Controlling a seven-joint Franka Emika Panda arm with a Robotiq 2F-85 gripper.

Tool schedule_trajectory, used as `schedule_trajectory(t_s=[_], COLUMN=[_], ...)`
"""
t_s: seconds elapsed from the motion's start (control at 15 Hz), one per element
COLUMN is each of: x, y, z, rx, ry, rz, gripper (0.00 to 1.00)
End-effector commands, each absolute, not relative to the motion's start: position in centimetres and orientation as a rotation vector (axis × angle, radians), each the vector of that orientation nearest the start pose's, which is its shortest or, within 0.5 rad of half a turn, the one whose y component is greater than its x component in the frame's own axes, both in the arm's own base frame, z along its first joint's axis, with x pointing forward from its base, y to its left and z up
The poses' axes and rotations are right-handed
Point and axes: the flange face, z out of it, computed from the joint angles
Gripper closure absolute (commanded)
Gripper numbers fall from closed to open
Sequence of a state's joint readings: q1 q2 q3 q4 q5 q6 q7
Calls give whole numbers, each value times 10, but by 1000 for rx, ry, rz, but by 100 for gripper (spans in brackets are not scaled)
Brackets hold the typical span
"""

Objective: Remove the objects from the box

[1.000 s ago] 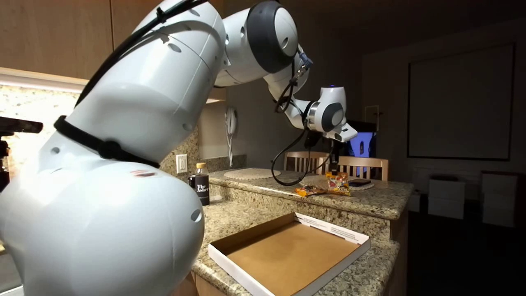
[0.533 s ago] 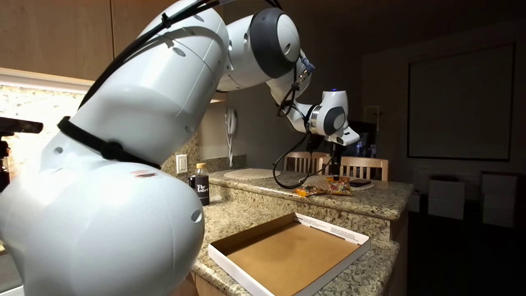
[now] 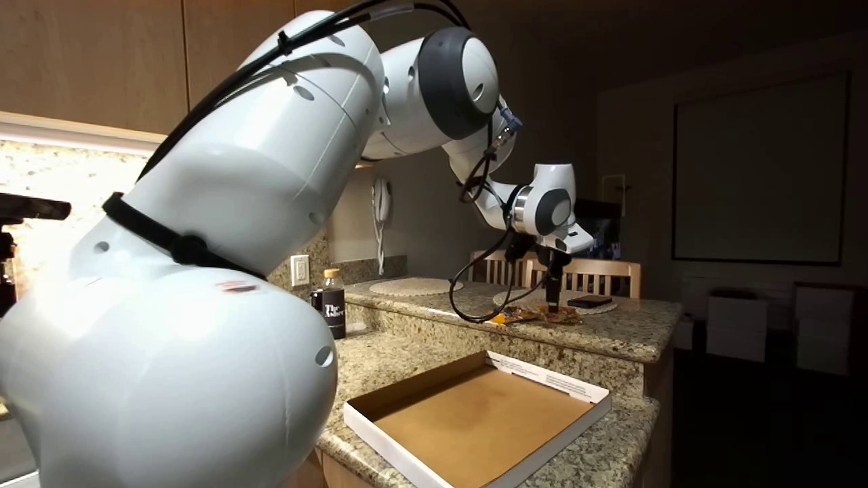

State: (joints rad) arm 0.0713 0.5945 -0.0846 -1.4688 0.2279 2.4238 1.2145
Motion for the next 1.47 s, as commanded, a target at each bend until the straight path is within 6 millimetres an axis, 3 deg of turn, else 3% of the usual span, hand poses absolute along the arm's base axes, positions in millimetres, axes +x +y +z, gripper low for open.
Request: schedule_trajectory(t_s=[0.0, 0.4, 1.13, 1.4], x=[746, 749, 768, 768], y=[4, 4, 13, 28], z=[359, 350, 376, 394], rx=[-2192, -2193, -2185, -2203], ry=[1830, 1865, 1851, 1798], rz=[-274, -222, -253, -250], gripper=[0, 0, 0, 0])
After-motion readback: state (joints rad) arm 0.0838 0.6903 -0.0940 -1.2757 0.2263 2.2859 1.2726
